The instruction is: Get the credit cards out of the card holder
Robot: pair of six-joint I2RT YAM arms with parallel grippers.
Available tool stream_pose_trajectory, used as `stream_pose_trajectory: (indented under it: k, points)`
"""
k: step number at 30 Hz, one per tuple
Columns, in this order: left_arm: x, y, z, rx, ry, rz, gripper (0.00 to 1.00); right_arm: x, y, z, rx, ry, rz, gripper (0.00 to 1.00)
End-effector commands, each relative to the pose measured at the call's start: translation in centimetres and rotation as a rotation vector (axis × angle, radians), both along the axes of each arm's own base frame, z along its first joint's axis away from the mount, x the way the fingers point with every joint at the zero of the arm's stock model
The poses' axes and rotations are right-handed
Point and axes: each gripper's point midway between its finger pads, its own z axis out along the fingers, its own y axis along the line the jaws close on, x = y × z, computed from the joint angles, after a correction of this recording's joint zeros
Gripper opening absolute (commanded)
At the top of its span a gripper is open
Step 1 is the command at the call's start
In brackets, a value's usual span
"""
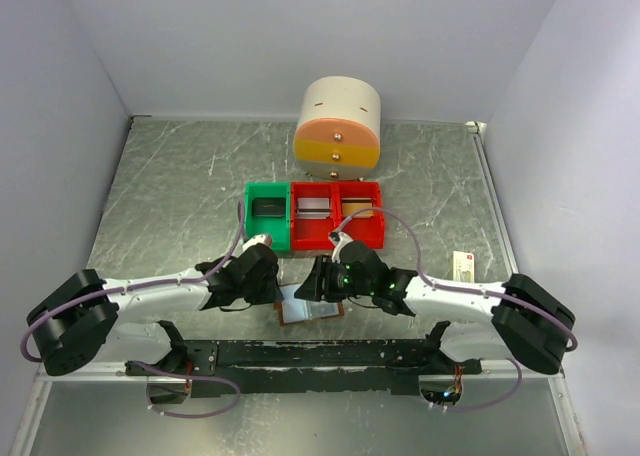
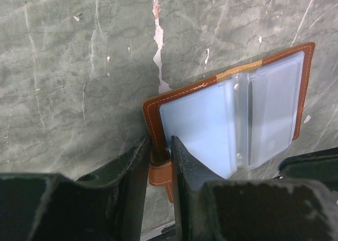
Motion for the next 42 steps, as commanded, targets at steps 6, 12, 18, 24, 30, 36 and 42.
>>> stream_pose_trajectory:
  k: [6,12,18,24,30,36,42]
  points:
    - [-0.2,-0.5,1.1,-0.028,-0.009,-0.019,0.34,1.6,-6.9,-1.5,-0.269,-0.055,-0.23,0.51]
    - [-0.1,-0.9,1.3,-0.032,-0.011,-0.03,0.34,0.5,-6.3,-2.5,-0.257,-0.019,-0.173,0.52]
    - [-0.1,-1.0,1.2,-0.028,-0.008,-0.032,0.33,0.4,-5.8,-3.8,-0.271,0.004,-0.156,0.52]
    - [-0.3,-0.9,1.1,-0.03,-0.005,-0.035,0.33,0.4,-5.2,-4.5,-0.275,0.014,-0.134,0.51]
    - [-0.2,-1.2,1.0,-0.029,-0.002,-0.044,0.33,0.3,-3.3,-2.7,-0.161,0.0,-0.091,0.51]
    - [-0.2,-1.3,1.0,-0.029,-0.004,-0.048,0.33,0.3,-1.5,-0.1,-0.028,-0.03,-0.061,0.51]
    - [-0.3,-1.2,0.9,-0.029,-0.001,-0.046,0.32,0.8,-1.1,1.6,0.039,-0.054,-0.088,0.5]
